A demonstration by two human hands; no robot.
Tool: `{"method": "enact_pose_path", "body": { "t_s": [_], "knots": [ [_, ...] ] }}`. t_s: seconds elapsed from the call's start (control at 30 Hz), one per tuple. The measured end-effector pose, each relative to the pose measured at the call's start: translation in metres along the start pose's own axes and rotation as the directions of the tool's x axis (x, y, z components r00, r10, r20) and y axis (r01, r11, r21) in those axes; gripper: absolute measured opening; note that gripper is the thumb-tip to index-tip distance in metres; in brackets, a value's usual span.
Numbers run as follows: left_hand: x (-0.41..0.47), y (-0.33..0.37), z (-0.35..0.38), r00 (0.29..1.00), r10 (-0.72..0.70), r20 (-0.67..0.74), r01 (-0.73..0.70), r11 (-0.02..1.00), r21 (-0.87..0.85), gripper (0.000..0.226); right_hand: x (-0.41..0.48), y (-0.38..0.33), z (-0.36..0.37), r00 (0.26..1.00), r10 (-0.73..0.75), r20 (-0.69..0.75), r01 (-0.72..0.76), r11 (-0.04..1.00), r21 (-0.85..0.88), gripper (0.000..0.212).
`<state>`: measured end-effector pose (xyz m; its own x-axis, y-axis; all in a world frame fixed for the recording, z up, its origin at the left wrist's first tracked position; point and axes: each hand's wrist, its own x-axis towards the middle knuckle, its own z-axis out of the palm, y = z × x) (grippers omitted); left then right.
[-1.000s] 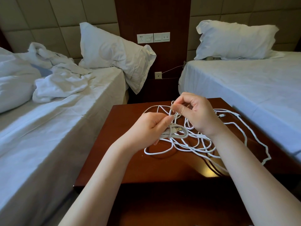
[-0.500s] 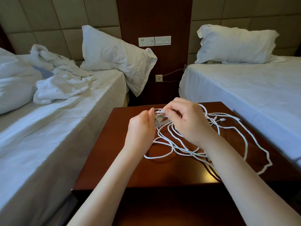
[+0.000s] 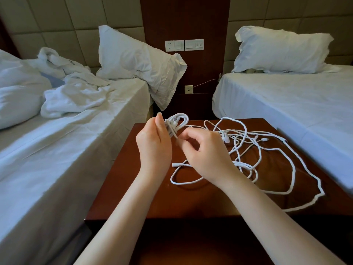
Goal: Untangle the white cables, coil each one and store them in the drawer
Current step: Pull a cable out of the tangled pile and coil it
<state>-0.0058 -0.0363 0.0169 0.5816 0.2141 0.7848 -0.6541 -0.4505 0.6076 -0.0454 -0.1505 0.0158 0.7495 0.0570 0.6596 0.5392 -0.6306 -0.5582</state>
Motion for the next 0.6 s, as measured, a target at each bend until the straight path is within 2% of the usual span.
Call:
{"method": "enact_pose_path", "body": {
  "t_s": [0.07, 0.13, 0.23, 0.3, 0.43, 0.6],
  "knots": [
    [0.002, 0.003, -0.001, 1.000, -0.014, -0.004, 0.014, 0.998, -0.057, 0.041, 0.002, -0.001, -0.004, 0.998, 0.049, 0.028, -0.052, 0.993, 0.107, 0.021],
    [0.006, 0.007, -0.003, 0.992, -0.108, 0.059, 0.117, 0.979, -0.168, 0.043, 0.005, -0.001, -0.009, 0.995, 0.088, 0.057, -0.097, 0.974, 0.204, 0.027],
    [0.008, 0.013, -0.006, 0.931, -0.256, 0.259, 0.341, 0.862, -0.375, 0.049, 0.007, 0.003, -0.013, 0.993, 0.114, 0.036, -0.119, 0.950, 0.290, 0.020],
    [0.009, 0.016, -0.008, 0.872, -0.299, 0.387, 0.457, 0.779, -0.429, 0.048, 0.006, 0.005, -0.015, 0.994, 0.104, -0.023, -0.092, 0.944, 0.317, 0.011],
    [0.014, 0.016, -0.007, 0.697, -0.367, 0.616, 0.677, 0.619, -0.398, 0.049, 0.005, 0.004, -0.016, 0.994, 0.051, -0.101, -0.013, 0.936, 0.351, 0.005],
    [0.016, 0.013, -0.014, 0.560, -0.341, 0.755, 0.764, 0.567, -0.310, 0.056, 0.004, 0.004, -0.013, 0.983, 0.167, -0.071, -0.110, 0.860, 0.499, 0.012]
  ]
}}
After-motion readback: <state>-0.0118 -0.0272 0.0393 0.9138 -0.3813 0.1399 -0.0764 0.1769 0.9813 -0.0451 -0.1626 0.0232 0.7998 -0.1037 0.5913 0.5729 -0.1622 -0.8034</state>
